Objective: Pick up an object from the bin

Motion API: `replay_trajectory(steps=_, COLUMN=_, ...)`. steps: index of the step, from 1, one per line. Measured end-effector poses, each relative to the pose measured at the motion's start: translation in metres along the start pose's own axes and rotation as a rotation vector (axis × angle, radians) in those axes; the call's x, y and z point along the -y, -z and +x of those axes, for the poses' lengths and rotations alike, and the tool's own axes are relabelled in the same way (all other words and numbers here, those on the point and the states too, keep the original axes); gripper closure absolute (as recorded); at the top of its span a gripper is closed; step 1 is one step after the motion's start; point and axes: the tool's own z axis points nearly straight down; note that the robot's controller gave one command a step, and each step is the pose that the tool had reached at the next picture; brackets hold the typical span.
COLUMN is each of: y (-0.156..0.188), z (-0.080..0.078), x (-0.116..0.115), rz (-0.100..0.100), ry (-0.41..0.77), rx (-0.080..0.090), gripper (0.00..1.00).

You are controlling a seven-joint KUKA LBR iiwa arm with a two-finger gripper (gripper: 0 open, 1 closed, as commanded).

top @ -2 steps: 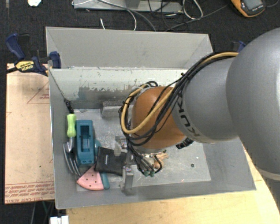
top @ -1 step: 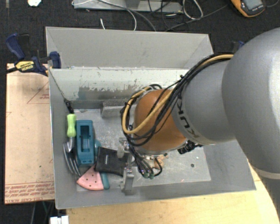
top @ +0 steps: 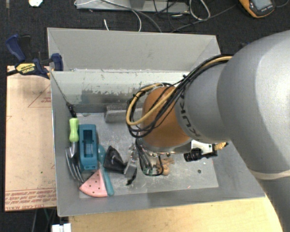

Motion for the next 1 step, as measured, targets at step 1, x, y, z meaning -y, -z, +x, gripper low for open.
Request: replay_trajectory(steps=1, y=0.0000, z=0.0000, x=0.0000, rz=0.000, ry=0.000, rx=0.000, gripper=1.00)
